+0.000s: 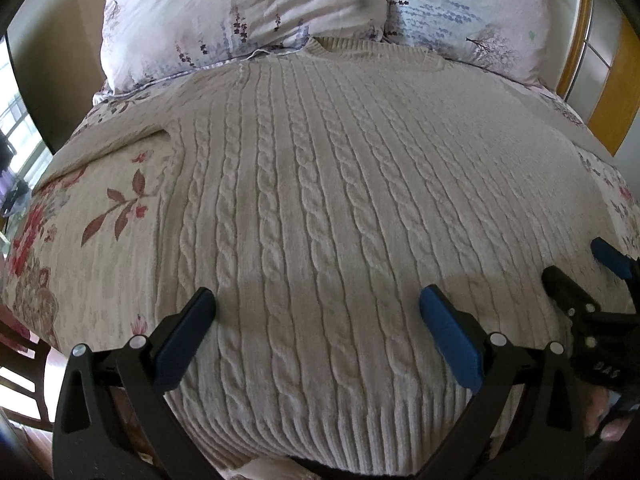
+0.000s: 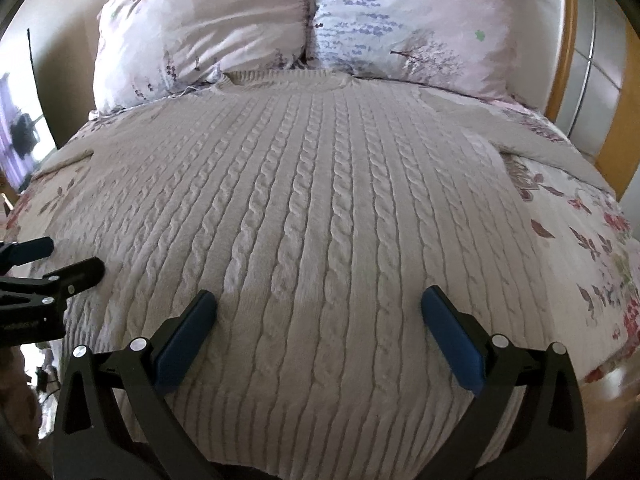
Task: Fold small clothes
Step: 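Grasp the sweater sleeve with the right gripper and lift it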
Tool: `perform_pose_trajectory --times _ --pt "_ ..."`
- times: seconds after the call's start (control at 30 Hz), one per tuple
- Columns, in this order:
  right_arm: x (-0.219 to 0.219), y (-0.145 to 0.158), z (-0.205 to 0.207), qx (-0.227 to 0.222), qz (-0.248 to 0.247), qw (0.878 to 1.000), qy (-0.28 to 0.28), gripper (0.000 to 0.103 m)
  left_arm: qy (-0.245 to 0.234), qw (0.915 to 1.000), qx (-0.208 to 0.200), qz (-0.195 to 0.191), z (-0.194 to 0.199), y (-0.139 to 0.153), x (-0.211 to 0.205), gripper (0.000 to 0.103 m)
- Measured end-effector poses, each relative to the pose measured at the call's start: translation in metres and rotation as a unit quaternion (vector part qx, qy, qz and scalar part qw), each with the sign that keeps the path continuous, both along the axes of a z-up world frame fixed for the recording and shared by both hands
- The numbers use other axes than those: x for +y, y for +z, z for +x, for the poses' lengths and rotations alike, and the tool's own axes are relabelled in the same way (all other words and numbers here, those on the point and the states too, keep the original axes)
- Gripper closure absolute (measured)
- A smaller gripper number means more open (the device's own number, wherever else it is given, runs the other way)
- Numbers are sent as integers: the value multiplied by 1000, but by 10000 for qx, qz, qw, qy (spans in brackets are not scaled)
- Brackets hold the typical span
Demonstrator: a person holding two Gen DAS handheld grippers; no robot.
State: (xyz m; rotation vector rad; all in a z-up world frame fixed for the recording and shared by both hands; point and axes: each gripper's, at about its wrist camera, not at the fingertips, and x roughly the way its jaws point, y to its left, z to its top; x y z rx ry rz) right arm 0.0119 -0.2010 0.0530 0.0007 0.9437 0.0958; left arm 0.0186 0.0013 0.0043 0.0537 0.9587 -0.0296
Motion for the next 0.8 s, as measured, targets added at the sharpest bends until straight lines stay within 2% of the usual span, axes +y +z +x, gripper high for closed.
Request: perform_pose_trajectory --times 0.1,0.17,0.37,0.47,0.53,0.63,0.8 --pt "-23 8 11 34 626 9979 -141 1 -52 9999 -97 -10 8 7 0 2" --pt "-53 18 25 16 1041 9934 -488 1 -63 9996 -267 -11 15 15 2 2" --pt "-146 39 63 -262 1604 9736 -1604 13 -183 9952 -951 -127 36 43 4 2" --pt "-198 38 87 -213 1772 9580 -2247 24 -325 9922 -1164 -299 51 54 4 2" --pt "-231 32 102 -74 1982 9417 -2717 36 -428 9894 -1303 -483 60 60 5 2" --pt "-266 18 116 118 2340 9180 -3200 41 -512 9876 -1363 -585 76 67 4 2" --pt "-300 -3 137 402 2382 8919 -3822 48 -564 9885 -1249 -639 103 69 2 2"
